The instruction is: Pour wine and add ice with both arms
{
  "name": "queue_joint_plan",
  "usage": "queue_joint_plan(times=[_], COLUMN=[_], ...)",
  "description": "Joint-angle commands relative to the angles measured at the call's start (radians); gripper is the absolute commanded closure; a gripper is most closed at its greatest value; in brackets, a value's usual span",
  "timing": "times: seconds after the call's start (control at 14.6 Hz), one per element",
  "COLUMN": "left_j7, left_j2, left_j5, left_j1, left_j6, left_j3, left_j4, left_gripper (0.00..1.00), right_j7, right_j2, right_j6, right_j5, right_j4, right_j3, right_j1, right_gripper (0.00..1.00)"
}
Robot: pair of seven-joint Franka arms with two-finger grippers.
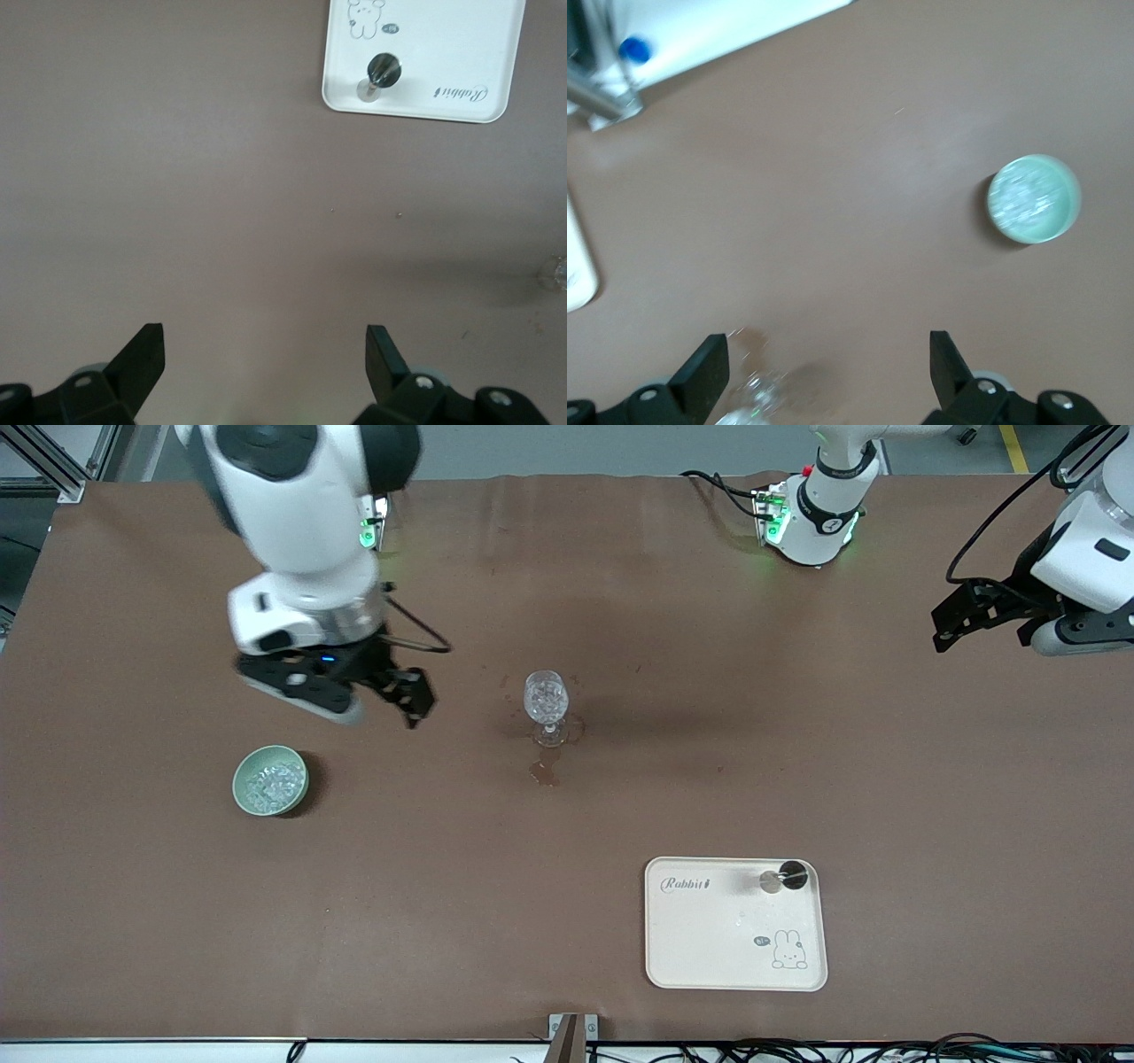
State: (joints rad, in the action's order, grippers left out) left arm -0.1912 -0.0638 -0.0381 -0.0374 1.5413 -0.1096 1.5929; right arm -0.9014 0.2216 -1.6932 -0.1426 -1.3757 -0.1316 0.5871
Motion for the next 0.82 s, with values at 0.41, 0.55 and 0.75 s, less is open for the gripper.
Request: queue_joint_plan(times=[0.41,0.55,0.75], left_j7=[0.019,0.021,0.021], left_j2=[-0.021,-0.027,-0.024], left_j5=[0.032,0.032,0.029], left_j1=[0.008,0.014,0.002], left_j6=[0.045,0.043,0.04], left_j3=[0.008,0.01,-0.007], left_j4=[0.022,0.021,0.019], left_gripper=[0.0,0.0,0.0], right_j7=[0.548,0.651,0.796], right_j2=[-0.16,-0.166,-0.177], right_j6=[0.139,0.174,0.204], right_j5=[0.096,0.124,0.136], right_j4=[-0.042,-0.042,-0.045], right_j3=[0.087,0.075,0.023], right_j1=[-0.484,-0.529,-0.536], right_gripper=[0.0,0.0,0.0])
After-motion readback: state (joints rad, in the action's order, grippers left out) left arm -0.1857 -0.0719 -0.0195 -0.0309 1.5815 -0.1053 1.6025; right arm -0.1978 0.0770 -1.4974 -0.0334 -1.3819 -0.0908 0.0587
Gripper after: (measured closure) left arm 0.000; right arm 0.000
